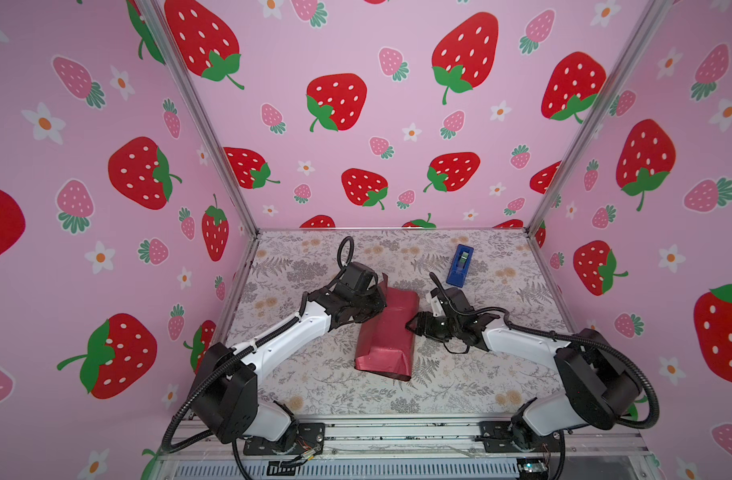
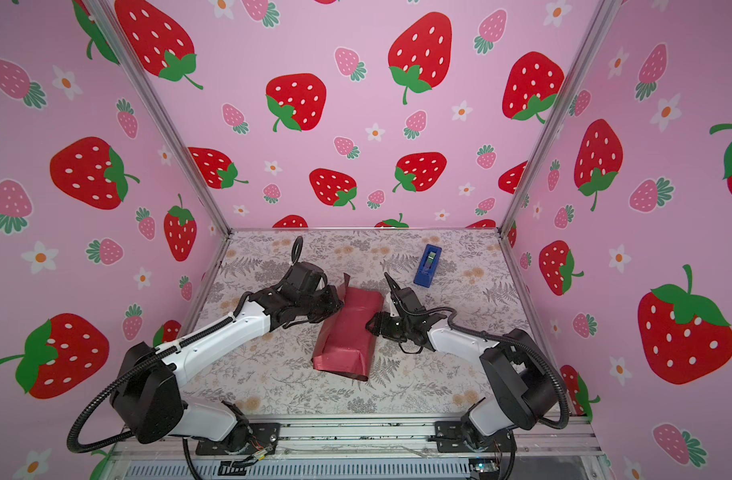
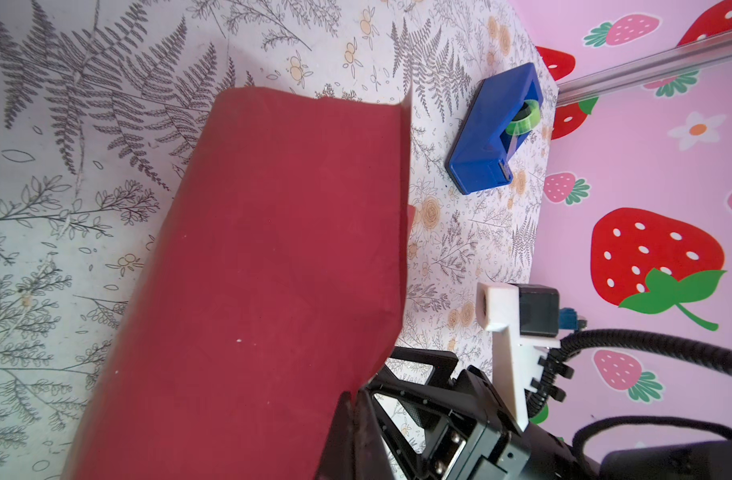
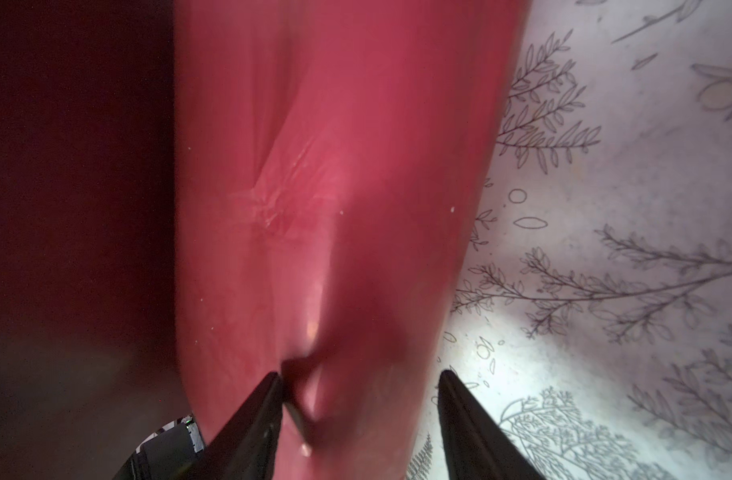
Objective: Wrap the gift box in paper
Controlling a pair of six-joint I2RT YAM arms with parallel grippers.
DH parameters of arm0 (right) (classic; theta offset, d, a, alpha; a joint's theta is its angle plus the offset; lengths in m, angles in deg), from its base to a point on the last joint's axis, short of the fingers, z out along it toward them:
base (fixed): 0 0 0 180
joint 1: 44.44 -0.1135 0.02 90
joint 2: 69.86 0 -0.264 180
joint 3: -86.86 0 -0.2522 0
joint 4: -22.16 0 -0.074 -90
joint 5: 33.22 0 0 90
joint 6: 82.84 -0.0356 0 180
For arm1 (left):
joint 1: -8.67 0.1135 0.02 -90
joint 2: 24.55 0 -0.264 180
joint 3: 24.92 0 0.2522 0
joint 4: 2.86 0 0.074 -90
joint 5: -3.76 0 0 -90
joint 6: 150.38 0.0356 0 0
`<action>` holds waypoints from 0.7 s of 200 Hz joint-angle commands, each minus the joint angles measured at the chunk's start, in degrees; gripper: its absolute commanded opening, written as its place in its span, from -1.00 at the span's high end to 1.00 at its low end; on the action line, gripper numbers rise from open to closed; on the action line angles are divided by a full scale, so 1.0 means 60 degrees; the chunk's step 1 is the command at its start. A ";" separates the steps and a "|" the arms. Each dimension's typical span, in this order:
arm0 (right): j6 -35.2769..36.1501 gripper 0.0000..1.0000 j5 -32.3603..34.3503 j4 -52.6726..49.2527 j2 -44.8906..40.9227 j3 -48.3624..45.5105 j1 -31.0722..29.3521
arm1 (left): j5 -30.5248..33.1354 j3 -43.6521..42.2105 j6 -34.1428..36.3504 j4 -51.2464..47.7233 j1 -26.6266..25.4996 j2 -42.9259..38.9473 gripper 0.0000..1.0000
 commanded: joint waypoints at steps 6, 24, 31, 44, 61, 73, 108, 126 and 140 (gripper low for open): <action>0.0042 -0.18 0.0316 -0.0455 0.0207 -0.0084 0.0062 | -0.0218 0.0149 -0.0035 0.0145 -0.0093 0.0150 1.00; 0.0015 -0.15 0.0270 -0.0400 0.0231 -0.0089 0.0066 | -0.0357 0.0174 -0.0199 0.0400 -0.0195 0.0354 1.00; 0.0003 -0.15 0.0256 -0.0385 0.0231 -0.0097 0.0057 | -0.0373 0.0189 -0.0259 0.0477 -0.0265 0.0448 1.00; 0.0001 -0.13 0.0241 -0.0384 0.0261 -0.0100 0.0063 | -0.0413 0.0193 -0.0386 0.0650 -0.0391 0.0628 1.00; 0.0011 -0.12 0.0236 -0.0377 0.0269 -0.0100 0.0065 | -0.0447 0.0193 -0.0538 0.0884 -0.0553 0.0867 1.00; 0.0007 -0.11 0.0213 -0.0352 0.0275 -0.0105 0.0069 | -0.0447 0.0178 -0.0648 0.1027 -0.0656 0.1046 1.00; -0.0020 -0.09 0.0212 -0.0306 0.0233 -0.0202 0.0057 | -0.0417 0.0217 -0.0879 0.1400 -0.0924 0.1516 1.00; -0.0054 -0.08 0.0188 -0.0267 0.0225 -0.0220 0.0057 | -0.0382 0.0252 -0.0975 0.1535 -0.1072 0.1734 1.00; -0.0054 -0.08 0.0167 -0.0251 0.0234 -0.0243 0.0063 | -0.0427 0.0257 -0.1061 0.1682 -0.1143 0.1931 1.00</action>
